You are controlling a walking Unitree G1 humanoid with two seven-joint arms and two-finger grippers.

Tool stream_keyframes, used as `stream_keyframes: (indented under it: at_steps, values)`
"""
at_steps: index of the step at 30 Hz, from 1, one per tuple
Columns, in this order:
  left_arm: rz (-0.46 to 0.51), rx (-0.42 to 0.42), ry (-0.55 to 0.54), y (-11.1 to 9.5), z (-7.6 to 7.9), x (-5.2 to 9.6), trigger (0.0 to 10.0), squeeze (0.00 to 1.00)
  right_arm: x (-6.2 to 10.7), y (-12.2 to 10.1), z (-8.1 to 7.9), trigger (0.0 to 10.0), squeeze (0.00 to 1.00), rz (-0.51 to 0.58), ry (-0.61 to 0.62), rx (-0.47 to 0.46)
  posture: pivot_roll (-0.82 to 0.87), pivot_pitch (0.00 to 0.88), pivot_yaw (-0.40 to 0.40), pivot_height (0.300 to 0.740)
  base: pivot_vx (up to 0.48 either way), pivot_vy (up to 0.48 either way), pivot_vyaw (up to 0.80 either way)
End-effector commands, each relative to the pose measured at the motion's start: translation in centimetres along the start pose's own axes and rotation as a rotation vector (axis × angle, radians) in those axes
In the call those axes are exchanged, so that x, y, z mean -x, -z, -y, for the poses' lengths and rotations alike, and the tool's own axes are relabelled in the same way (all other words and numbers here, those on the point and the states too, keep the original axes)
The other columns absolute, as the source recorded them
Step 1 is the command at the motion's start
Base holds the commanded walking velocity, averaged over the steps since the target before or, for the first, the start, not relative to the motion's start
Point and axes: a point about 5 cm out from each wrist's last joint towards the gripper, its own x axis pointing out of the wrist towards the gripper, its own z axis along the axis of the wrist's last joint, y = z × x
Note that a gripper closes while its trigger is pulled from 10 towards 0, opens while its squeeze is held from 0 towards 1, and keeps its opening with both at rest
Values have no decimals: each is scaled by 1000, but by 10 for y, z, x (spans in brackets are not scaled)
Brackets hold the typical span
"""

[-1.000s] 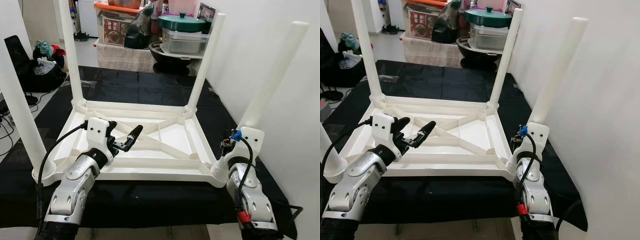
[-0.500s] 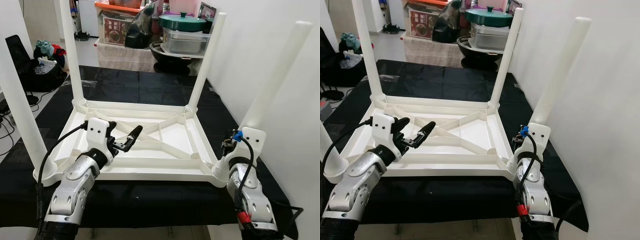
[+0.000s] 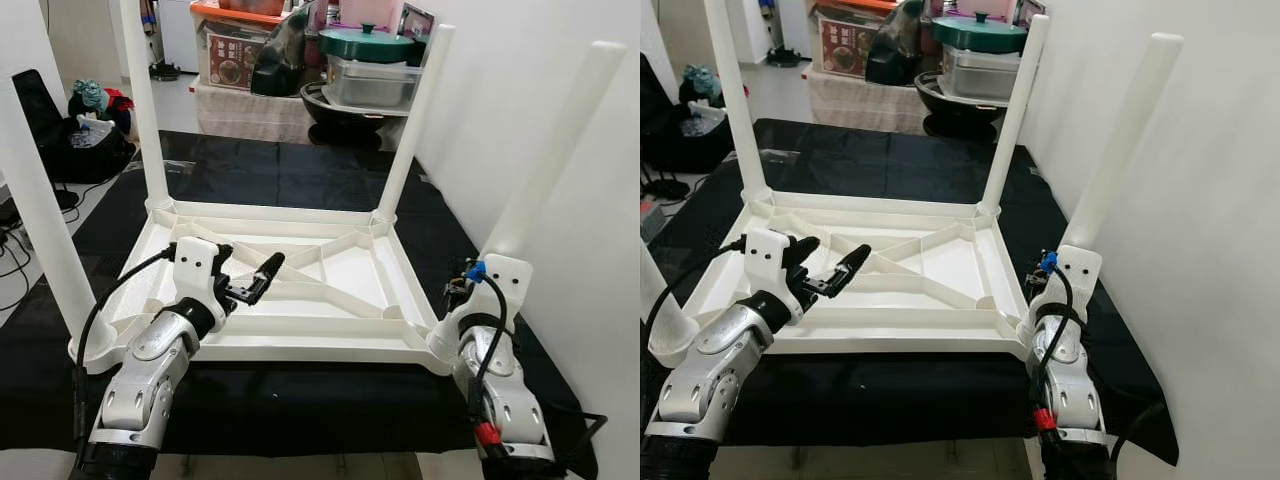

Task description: Building children table

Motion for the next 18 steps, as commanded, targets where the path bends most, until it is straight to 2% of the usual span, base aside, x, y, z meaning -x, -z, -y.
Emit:
stream_keyframes:
  at_steps: [1,10,18]
  values:
    - [5,-16,3,-2,-1,-2,10000,0,10,54,27,10000,0,-261,149,101,80,0,-100,740,0,0,0]
    - [6,-17,0,-2,-2,-2,10000,0,16,62,32,10000,0,-308,218,90,80,0,-101,740,0,0,0]
    - [4,-19,0,-2,-2,-2,10000,0,17,58,36,10000,0,-300,262,101,74,0,-96,740,0,0,0]
